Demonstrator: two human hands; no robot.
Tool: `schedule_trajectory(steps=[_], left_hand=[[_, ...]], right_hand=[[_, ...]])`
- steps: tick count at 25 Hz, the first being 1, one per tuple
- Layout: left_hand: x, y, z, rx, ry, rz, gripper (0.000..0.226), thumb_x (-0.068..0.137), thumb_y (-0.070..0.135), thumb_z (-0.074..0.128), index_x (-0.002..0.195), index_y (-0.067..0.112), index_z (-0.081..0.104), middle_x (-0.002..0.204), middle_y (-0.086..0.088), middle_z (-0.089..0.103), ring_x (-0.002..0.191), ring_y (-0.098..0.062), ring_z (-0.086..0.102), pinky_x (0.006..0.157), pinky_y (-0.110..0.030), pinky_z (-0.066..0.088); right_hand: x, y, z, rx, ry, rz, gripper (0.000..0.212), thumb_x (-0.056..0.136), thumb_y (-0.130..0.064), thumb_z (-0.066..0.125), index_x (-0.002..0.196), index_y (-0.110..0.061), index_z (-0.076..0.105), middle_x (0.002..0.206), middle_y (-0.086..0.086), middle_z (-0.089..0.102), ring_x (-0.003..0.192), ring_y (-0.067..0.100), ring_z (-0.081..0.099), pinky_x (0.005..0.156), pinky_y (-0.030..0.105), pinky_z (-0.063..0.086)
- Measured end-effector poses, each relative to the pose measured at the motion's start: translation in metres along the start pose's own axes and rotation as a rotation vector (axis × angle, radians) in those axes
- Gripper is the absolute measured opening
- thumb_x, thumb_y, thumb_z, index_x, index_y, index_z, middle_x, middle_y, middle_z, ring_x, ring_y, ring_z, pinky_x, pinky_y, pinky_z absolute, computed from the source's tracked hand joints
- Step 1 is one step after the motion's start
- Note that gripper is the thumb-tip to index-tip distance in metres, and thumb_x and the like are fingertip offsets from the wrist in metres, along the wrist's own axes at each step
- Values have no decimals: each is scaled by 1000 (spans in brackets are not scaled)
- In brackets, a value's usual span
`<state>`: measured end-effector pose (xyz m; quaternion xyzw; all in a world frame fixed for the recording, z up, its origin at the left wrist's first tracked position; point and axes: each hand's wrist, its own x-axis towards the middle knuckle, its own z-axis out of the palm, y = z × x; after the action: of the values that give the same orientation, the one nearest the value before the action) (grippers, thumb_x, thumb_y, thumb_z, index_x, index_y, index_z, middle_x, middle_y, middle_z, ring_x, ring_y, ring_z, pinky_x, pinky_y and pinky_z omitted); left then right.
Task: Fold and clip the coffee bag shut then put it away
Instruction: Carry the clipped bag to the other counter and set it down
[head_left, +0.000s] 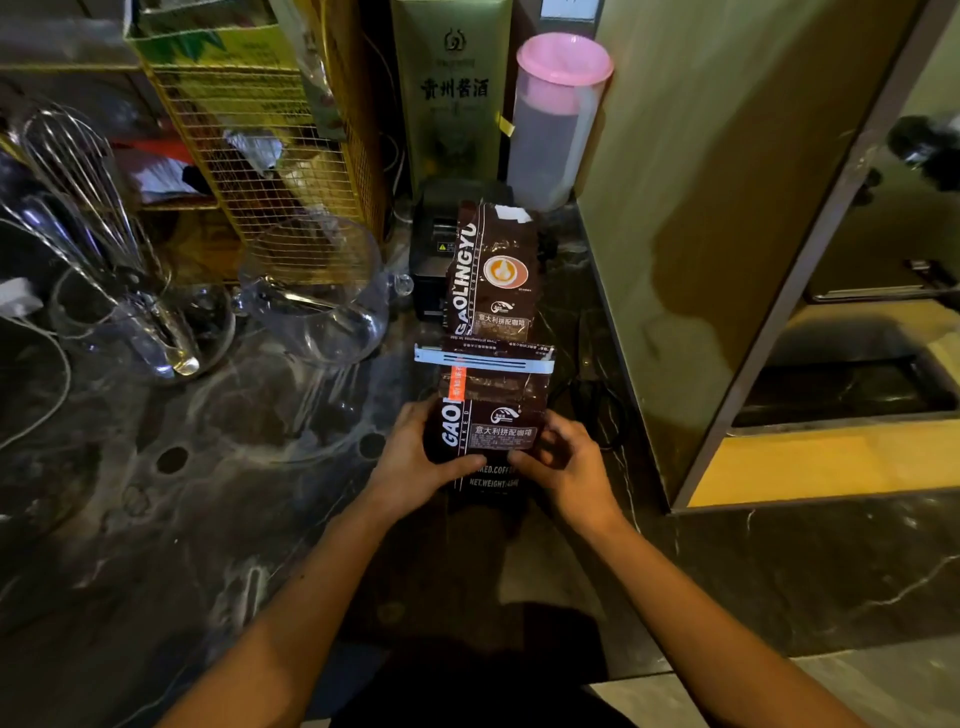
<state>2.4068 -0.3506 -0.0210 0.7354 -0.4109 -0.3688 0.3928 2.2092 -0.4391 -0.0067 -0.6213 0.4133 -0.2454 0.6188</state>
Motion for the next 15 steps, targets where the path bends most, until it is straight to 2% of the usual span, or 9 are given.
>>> schedule_trajectory(steps=[2,4,7,9,11,13,15], left_hand=[[6,-1,-4,61,-4,-2,95,57,50,87,136,21,45,125,10,44,122,-12,47,107,-33,40],[13,0,-8,60,-13,31,94,50,63,81,130,27,48,126,12,40,121,-6,43,108,-27,37],[24,5,-9,41,-15,90,84,51,66,80,123,35,48,143,11,30,131,0,33,106,-11,27],[36,8,-9,46,-5,85,80,54,65,78,122,37,47,154,5,23,139,-5,26,108,-15,22],[46,9,-9,65,-11,78,82,54,67,76,123,38,44,159,-1,19,144,-11,22,113,-26,22],[53,6,-8,56,-25,61,87,55,68,77,128,34,44,155,-2,32,143,-14,31,116,-34,27],[55,3,-6,5,-45,36,87,57,66,78,129,35,42,136,12,53,127,0,49,108,-32,42]], right_hand=[[5,1,-5,-28,-30,24,69,67,-31,80,132,-19,57,131,4,49,121,16,57,104,39,49],[11,2,-9,-29,-39,23,66,66,-33,81,127,-22,59,133,2,48,123,16,55,104,36,49],[25,-2,-14,-45,-20,1,59,67,-29,81,122,-19,63,143,4,44,134,19,45,111,43,41],[38,-5,-17,-58,-36,-19,55,72,-20,82,123,-13,63,149,7,41,140,20,39,115,46,34],[51,-7,-19,-55,-71,-26,50,78,-8,79,125,-7,60,149,9,43,141,21,38,116,42,33],[59,-9,-21,-16,-111,-1,49,81,0,74,126,-3,54,141,9,52,134,20,48,110,34,41],[63,-9,-22,24,-151,30,47,84,3,69,126,0,47,130,10,60,124,18,58,104,33,47]])
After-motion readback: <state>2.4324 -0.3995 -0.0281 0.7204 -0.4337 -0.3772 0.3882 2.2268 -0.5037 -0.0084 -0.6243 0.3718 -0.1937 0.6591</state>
